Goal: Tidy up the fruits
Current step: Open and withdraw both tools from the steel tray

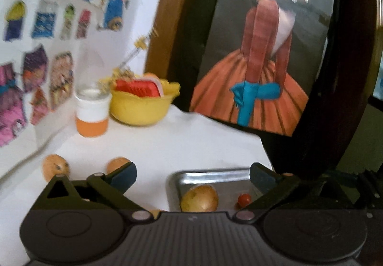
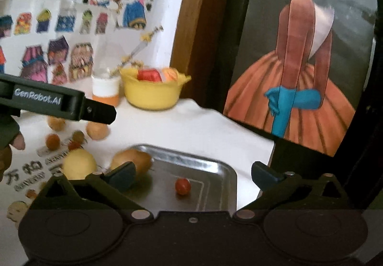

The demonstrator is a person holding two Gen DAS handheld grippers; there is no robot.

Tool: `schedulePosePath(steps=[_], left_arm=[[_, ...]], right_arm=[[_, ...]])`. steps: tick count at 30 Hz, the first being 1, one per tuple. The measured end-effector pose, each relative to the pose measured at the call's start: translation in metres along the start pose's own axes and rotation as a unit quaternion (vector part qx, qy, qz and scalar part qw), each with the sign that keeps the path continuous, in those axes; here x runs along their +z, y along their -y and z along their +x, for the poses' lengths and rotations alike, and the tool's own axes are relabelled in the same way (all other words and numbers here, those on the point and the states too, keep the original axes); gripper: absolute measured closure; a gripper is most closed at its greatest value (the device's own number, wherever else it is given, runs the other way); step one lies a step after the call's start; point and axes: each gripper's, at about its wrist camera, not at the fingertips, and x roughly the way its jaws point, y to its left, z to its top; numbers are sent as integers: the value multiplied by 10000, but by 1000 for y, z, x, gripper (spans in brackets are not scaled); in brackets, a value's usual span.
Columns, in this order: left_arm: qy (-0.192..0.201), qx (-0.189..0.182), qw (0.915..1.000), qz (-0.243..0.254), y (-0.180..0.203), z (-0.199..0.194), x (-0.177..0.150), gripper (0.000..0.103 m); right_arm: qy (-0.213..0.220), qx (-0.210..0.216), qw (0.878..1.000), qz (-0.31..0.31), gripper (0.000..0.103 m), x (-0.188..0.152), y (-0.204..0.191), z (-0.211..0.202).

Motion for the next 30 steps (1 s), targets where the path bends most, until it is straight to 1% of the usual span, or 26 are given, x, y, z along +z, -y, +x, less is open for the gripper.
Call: schedulePosePath(steps=[4,8,15,22,30], left_arm=[[281,126,9995,-102,-7,-29,5,0],[505,175,9984,-161,-14,-62,6,0],[687,283,9971,-132,-27,-105,-1,0],[583,380,9976,-59,-39,-133,-19,0],[270,549,9981,87,-59,-153,-46,0]], right_arm=[[177,80,9998,63,1,5,-9,-25],[389,151,9991,46,1,9,-19,-52],[633,301,9975,49,1,9,-38,-96],[686,513,9963,-8,1,-1,-62,-126],[558,653,9963,-17,1,-19,-94,-146]])
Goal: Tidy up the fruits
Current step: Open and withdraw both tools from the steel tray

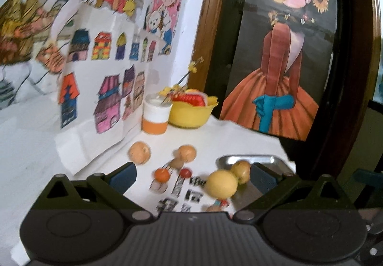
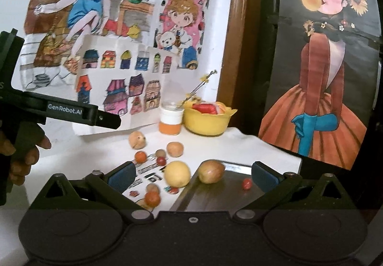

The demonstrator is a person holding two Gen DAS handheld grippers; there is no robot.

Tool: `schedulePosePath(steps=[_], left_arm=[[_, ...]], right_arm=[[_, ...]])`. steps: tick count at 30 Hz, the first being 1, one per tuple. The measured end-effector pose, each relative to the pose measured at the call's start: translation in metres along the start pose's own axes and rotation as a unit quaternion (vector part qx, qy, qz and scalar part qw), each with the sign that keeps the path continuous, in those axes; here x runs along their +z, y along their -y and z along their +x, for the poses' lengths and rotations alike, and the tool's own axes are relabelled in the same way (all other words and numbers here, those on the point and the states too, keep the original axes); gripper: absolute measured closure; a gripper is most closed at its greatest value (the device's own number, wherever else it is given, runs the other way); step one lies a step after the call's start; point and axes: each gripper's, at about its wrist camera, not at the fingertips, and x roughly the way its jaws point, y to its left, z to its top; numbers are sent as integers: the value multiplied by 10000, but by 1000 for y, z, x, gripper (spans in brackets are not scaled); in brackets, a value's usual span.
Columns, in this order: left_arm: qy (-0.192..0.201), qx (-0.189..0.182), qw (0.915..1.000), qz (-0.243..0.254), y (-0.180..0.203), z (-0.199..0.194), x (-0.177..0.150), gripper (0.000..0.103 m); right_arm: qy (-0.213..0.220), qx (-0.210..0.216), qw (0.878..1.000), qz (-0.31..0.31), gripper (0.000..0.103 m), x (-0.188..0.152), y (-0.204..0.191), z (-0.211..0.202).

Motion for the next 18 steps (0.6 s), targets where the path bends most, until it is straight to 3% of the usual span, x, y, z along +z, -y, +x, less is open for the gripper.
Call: schedulePosePath(steps=[18], left_arm=[[-993,248,9947,-13,-45,5,-53,0]], right_arm=[[-1121,46,9934,245,1,-50,-47,27]])
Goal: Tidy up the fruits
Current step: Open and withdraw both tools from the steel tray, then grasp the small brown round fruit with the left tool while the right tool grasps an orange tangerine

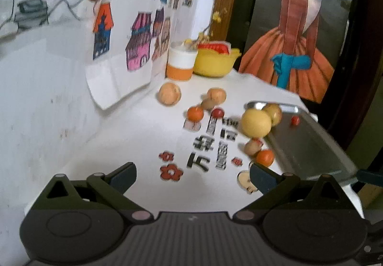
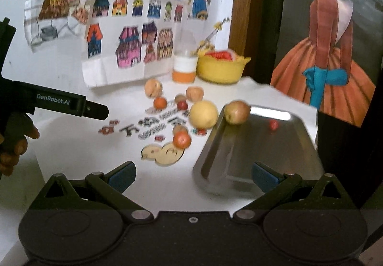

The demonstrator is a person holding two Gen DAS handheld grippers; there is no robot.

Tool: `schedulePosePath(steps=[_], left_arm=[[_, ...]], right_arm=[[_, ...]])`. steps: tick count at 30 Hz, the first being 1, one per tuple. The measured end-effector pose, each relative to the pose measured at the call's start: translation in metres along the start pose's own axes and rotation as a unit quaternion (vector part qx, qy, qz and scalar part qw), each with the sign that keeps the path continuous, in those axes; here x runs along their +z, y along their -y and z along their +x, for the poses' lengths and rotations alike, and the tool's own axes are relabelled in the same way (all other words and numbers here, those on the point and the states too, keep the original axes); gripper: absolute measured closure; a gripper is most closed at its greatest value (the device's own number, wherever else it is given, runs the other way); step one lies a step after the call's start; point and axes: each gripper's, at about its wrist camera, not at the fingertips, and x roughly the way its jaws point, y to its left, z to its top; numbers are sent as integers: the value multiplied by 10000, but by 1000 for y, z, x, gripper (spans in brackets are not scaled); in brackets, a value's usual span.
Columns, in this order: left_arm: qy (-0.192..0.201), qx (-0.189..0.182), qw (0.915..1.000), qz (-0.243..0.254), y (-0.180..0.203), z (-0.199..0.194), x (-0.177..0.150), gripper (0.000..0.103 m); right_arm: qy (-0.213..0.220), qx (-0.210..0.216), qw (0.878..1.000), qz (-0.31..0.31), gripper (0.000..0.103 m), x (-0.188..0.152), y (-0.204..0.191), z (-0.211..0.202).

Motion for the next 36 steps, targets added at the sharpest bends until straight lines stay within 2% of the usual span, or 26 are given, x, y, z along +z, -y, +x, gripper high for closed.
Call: schedulePosePath(steps=[6,22,27,36], left_arm=[[-257,14,9997,21,-5,13,-6,0],[-511,-274,9983,87,6,52,5,0],[-539,-406,9977,60,11,64,12,0],[-612,-871,9939,-301,16,90,25,0]], right_arm=[[-224,77,9997,-15,1,-5,-6,14],[-443,169,9988,-105,1,1,0,44],[-367,179,9989,-246,1,6,3,50],[-316,316,9970,-632,1,18,0,72]])
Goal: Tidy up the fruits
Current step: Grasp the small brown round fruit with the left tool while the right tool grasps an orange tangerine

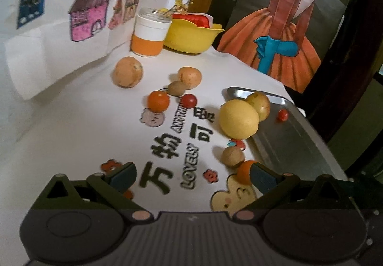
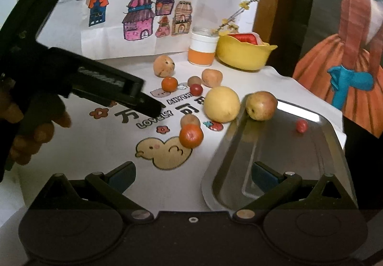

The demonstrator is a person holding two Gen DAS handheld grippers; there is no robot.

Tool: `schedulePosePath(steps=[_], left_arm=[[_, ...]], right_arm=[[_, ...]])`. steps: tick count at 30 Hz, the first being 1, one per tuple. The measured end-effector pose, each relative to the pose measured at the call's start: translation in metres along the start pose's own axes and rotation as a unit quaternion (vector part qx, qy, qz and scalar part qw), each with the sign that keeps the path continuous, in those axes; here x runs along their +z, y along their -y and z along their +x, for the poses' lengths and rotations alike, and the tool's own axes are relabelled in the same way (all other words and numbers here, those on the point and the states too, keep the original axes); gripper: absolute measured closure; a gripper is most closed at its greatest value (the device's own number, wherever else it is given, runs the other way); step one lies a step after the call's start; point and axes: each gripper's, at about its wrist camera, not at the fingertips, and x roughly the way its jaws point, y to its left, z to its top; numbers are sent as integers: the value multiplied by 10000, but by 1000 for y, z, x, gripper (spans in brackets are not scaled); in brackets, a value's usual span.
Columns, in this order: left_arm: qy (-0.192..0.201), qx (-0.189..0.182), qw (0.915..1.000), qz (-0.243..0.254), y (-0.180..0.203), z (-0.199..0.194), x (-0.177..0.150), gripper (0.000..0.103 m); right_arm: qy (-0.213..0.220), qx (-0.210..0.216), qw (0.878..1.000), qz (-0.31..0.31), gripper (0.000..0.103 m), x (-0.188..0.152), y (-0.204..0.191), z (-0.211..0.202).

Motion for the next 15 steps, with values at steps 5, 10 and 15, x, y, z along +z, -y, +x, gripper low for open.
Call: schedulePosePath(steps=[5,10,15], left_arm=[[-78,-250,9996,-94,5,17,7,0],[-191,-469,9986,-140,11,33,9,1],[-194,-681,9974,-149,13,42,10,3]], right_arm=[[58,3,9996,-271,2,9,-1,13],[73,47,9994,-330,11,11,2,23],[38,110,9993,-348,22,12,5,33]])
